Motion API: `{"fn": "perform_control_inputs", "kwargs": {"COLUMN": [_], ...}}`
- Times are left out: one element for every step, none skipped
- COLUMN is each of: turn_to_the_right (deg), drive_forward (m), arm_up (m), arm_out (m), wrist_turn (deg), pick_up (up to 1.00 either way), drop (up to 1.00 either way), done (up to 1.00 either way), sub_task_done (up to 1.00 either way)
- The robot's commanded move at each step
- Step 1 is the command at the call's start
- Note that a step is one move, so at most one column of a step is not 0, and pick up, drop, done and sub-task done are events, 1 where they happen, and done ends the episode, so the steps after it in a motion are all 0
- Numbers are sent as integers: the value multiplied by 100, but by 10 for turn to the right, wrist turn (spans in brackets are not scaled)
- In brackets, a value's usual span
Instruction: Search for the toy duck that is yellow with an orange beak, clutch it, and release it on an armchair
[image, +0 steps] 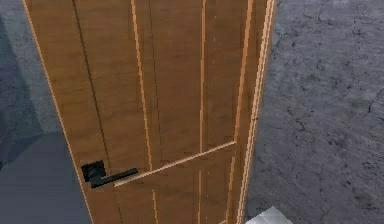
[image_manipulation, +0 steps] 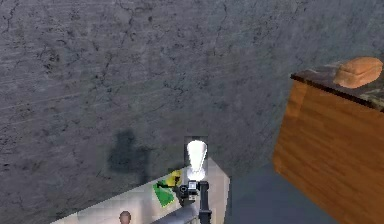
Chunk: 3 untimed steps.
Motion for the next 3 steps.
{"fn": "perform_control_inputs", "kwargs": {"turn_to_the_right": [0, 0, 0], "drive_forward": [0, 0, 0], "arm_up": [0, 10, 46], "arm_out": [0, 0, 0], "wrist_turn": [0, 0, 0], "pick_up": [100, 0, 0], "drop": [0, 0, 0], "done": [0, 0, 0], "sub_task_done": [0, 0, 0]}}
